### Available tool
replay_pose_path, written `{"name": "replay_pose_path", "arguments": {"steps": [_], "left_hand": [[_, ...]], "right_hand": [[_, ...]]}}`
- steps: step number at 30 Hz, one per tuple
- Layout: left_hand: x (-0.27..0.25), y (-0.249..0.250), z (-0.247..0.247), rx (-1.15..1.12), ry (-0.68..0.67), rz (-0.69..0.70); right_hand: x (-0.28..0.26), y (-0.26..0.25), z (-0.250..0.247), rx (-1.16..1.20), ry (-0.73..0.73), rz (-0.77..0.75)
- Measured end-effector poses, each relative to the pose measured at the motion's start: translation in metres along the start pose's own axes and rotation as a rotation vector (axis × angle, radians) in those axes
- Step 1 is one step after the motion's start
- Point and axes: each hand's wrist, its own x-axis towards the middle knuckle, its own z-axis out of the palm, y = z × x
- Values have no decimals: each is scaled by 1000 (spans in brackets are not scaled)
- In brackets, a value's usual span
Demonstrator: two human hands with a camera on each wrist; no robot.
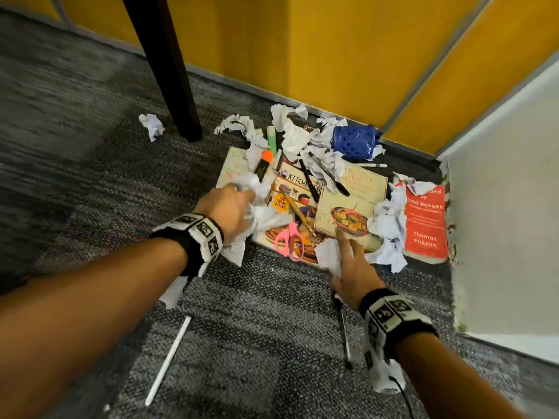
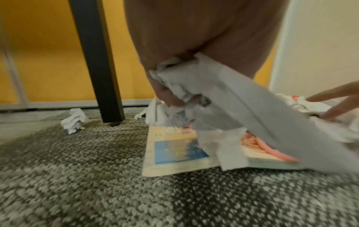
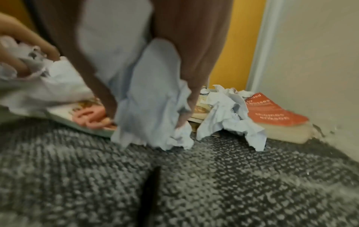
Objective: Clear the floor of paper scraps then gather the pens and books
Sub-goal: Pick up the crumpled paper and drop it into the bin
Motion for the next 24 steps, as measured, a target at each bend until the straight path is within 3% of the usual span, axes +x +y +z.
{"name": "replay_pose_path", "arguments": {"steps": [3, 6, 10, 15, 21, 24], "left_hand": [[-12, 13, 19, 79, -62, 74], [-36, 24, 24, 47, -9, 59], [-91, 41, 1, -71, 98, 25], [-167, 45, -53, -123, 106, 66], [-263, 13, -109, -247, 262, -21], [-306, 3, -123, -289, 299, -52]], "right_hand": [[10, 14, 17, -164, -51, 31], [9, 24, 22, -194, 112, -15], [-12, 23, 4, -95, 210, -183], [-51, -41, -37, 103, 275, -567], [-112, -144, -56, 288, 100, -880], [-144, -190, -51, 358, 82, -1016]]}}
